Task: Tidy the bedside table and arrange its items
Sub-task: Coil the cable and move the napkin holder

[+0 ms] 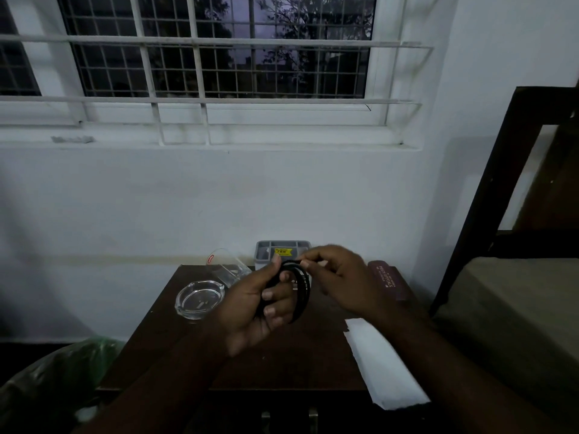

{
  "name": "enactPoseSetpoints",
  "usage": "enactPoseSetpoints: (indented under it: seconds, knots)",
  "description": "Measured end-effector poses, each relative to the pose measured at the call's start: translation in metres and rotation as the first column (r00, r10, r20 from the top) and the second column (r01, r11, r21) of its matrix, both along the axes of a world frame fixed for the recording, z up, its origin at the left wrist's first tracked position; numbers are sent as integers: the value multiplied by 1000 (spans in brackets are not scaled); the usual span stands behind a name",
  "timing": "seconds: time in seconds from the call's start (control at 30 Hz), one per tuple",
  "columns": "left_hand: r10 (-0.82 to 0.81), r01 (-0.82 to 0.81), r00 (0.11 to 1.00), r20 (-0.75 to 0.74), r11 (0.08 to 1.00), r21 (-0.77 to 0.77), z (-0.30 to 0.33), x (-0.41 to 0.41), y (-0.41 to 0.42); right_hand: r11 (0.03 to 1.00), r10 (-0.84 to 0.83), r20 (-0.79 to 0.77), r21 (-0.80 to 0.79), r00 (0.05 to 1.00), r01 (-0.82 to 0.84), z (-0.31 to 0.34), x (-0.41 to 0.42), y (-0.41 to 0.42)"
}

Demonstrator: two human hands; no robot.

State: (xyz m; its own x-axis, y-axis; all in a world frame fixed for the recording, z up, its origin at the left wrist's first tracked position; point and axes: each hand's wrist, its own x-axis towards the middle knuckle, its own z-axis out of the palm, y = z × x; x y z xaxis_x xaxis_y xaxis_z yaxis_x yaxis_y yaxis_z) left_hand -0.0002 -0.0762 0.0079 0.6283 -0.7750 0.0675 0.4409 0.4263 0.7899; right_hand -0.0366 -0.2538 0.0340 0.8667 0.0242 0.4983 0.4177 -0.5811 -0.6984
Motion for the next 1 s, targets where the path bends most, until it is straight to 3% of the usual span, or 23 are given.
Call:
enactPoseSetpoints:
  seconds: [0.17, 0.3, 0.37, 0.47, 0.53, 0.8, 1.0]
  knots:
    - [110, -112, 992, -62, 993, -43, -3, 5, -4, 964, 183, -204, 228, 962, -135, -12, -5, 19]
    - [146, -148, 988, -57, 988, -36, 0, 6, -3, 850, 356, -413, 516, 838, -107, -10, -6, 14]
    - [192, -192, 981, -22, 981, 11, 1, 5, -4, 771, 456, -415, 627, 788, -116, -9, -8, 11]
    - [250, -253, 967, 45, 965, 65, 1, 4, -5, 820, 433, -416, 550, 800, -157, -11, -10, 12]
    - [260, -268, 961, 89, 959, 94, 1, 3, -5, 825, 384, -421, 556, 822, -100, -14, -9, 13]
    - [426, -450, 883, 198, 888, 96, 1, 3, -8, 640, 471, -377, 768, 798, -15, -19, -1, 13]
    - [459, -500, 858, 231, 851, 164, 6, 3, -7, 549, 582, -290, 830, 760, -103, -22, 1, 13]
